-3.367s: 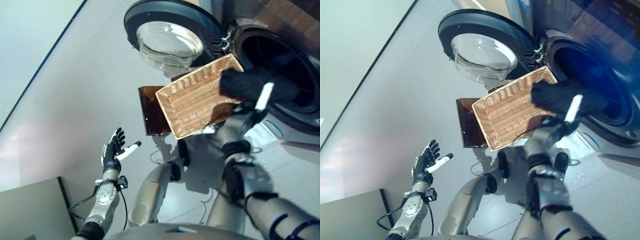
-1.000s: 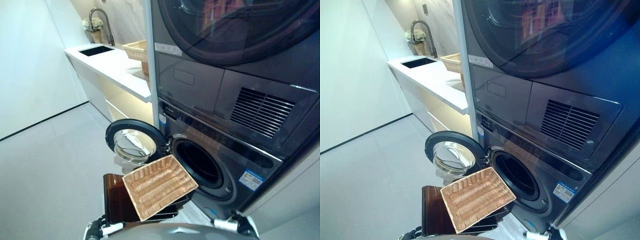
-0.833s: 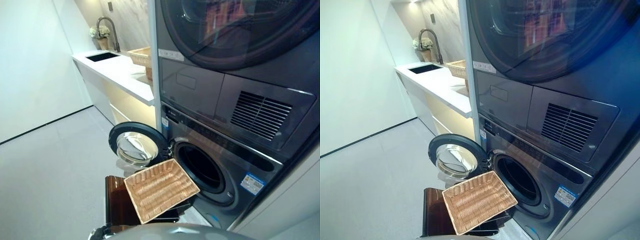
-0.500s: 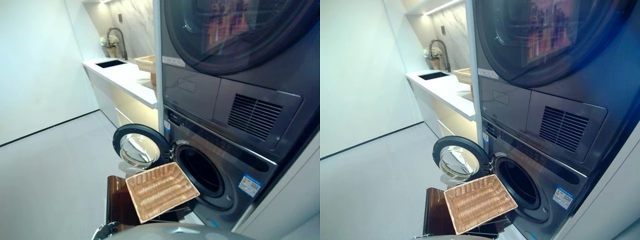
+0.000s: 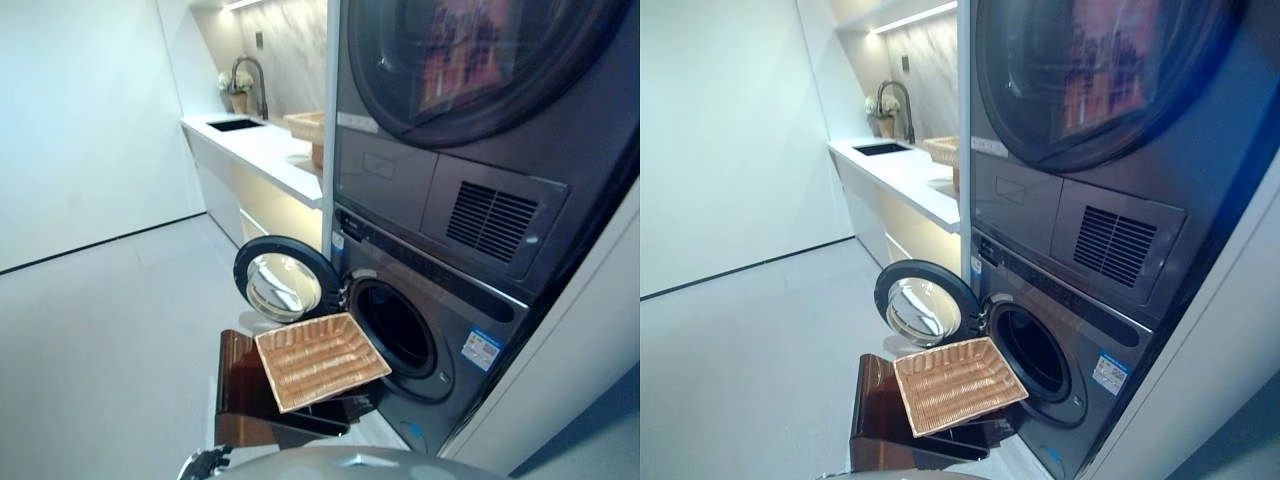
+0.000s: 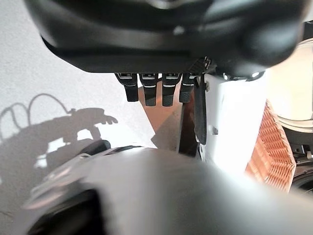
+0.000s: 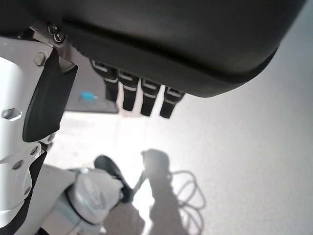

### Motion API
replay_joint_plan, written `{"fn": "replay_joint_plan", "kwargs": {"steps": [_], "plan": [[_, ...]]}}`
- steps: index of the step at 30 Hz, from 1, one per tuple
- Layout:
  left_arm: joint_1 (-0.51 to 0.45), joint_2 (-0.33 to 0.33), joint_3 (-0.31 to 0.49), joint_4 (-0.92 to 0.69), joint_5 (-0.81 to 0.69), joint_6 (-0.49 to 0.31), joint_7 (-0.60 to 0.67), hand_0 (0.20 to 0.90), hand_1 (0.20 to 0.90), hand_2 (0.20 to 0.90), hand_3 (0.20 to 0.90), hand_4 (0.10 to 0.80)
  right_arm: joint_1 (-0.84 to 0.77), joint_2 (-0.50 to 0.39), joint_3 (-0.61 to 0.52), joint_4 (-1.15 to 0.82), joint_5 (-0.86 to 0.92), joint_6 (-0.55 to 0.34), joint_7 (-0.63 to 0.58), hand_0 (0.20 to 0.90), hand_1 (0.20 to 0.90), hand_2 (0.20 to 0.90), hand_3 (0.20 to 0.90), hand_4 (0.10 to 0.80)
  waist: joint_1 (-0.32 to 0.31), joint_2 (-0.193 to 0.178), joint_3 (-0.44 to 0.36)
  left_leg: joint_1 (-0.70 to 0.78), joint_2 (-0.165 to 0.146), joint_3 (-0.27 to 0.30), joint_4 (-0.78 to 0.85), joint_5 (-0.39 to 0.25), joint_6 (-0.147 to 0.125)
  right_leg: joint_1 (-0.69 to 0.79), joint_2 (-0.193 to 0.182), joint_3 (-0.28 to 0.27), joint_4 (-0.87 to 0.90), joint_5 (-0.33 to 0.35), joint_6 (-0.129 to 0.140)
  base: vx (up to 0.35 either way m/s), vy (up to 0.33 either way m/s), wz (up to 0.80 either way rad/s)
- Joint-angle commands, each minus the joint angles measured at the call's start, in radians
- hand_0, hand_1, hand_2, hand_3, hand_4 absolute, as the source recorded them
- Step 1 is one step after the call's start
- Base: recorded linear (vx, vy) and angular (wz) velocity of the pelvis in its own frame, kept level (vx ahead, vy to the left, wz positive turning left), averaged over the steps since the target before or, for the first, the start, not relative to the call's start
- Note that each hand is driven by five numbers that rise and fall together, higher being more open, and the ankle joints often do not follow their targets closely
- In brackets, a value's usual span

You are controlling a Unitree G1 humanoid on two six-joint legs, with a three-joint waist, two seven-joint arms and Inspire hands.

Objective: Pick up the clothes and place them into the washing machine

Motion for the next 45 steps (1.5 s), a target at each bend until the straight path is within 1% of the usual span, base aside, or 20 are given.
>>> {"fn": "replay_joint_plan", "kwargs": {"steps": [1,15,39,45], "plan": [[-0.057,-0.046,-0.004,-0.011,-0.002,-0.033,0.01,0.9,0.9,0.9,0.9,0.8,-0.062,-0.014,0.032,0.016,0.03,-0.025,-0.031,0.9,0.9,0.9,0.9,0.8,-0.022,-0.004,-0.005,-0.068,0.011,-0.038,0.013,0.043,-0.067,0.129,-0.018,-0.005,-0.249,0.026,-0.006,-0.002,-0.003,0.09],[-0.065,-0.046,-0.01,-0.005,-0.021,-0.034,0.021,0.9,0.9,0.9,0.9,0.8,-0.07,0.003,0.051,-0.004,0.047,-0.029,-0.04,0.9,0.9,0.9,0.9,0.8,-0.025,-0.003,0.008,-0.089,0.019,-0.043,0.005,0.057,-0.073,0.114,-0.013,-0.008,-0.253,0.03,-0.012,-0.007,-0.007,-0.02],[-0.081,-0.052,-0.018,0.007,-0.039,-0.032,0.031,0.9,0.9,0.9,0.9,0.8,-0.064,0.011,0.061,-0.01,0.044,-0.027,-0.042,0.9,0.9,0.9,0.9,0.8,-0.033,0.001,0.007,-0.094,0.023,-0.044,0.004,0.056,-0.077,0.112,-0.011,-0.016,-0.256,0.026,-0.016,-0.001,-0.003,0.01],[-0.082,-0.047,-0.02,-0.005,-0.048,-0.033,0.033,0.9,0.9,0.9,0.9,0.8,-0.07,0.007,0.062,-0.005,0.058,-0.028,-0.027,0.9,0.9,0.9,0.9,0.8,-0.036,0.004,0.008,-0.089,0.027,-0.038,0.0,0.057,-0.078,0.112,-0.01,-0.013,-0.257,0.025,-0.015,0.0,0.0,0.0]]}}
